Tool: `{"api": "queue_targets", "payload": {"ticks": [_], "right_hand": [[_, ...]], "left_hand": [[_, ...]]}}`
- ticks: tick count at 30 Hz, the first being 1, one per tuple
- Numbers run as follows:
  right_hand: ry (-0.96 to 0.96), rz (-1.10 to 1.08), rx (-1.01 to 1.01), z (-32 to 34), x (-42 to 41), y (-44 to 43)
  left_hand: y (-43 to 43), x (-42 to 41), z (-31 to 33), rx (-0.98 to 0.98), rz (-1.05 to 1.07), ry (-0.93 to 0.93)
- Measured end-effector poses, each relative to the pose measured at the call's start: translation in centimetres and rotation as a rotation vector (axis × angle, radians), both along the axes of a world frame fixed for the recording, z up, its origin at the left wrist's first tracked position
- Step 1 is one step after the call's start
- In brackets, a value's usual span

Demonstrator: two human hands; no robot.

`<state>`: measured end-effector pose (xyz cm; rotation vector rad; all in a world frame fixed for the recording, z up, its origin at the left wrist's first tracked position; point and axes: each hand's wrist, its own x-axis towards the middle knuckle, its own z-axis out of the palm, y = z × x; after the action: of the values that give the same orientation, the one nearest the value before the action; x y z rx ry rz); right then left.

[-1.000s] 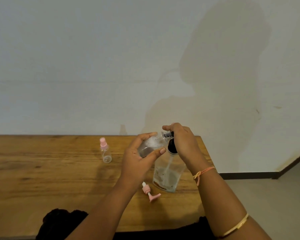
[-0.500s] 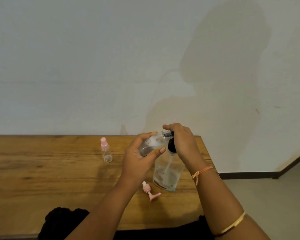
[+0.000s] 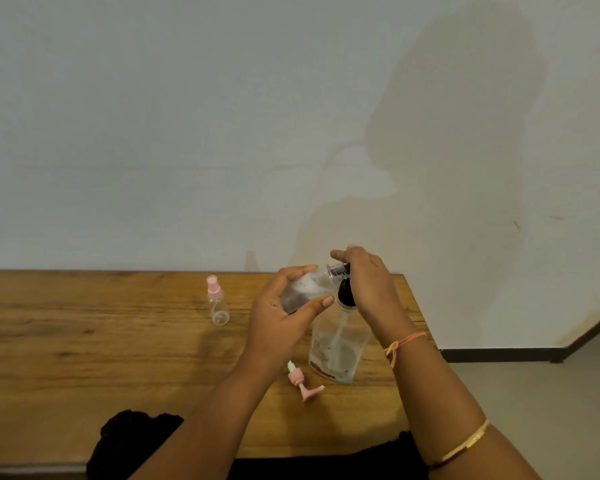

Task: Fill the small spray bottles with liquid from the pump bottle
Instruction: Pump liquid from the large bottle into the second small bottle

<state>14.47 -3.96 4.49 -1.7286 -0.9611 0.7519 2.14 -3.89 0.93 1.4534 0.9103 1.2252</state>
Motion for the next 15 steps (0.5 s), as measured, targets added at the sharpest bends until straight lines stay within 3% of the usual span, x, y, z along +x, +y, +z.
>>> {"api": "queue_targets", "payload": {"ticks": [7,15], "right_hand": [[-0.131,0.010,-0.097,-0.27,-0.02,-0.02],[0.027,0.053,-0.045,0.62,0.13,-0.16]], "left_hand": [[0.66,0.12,-0.50,0.016,0.002,0.053],[0.31,0.22,0.16,0.033,0.000,0.033]]}}
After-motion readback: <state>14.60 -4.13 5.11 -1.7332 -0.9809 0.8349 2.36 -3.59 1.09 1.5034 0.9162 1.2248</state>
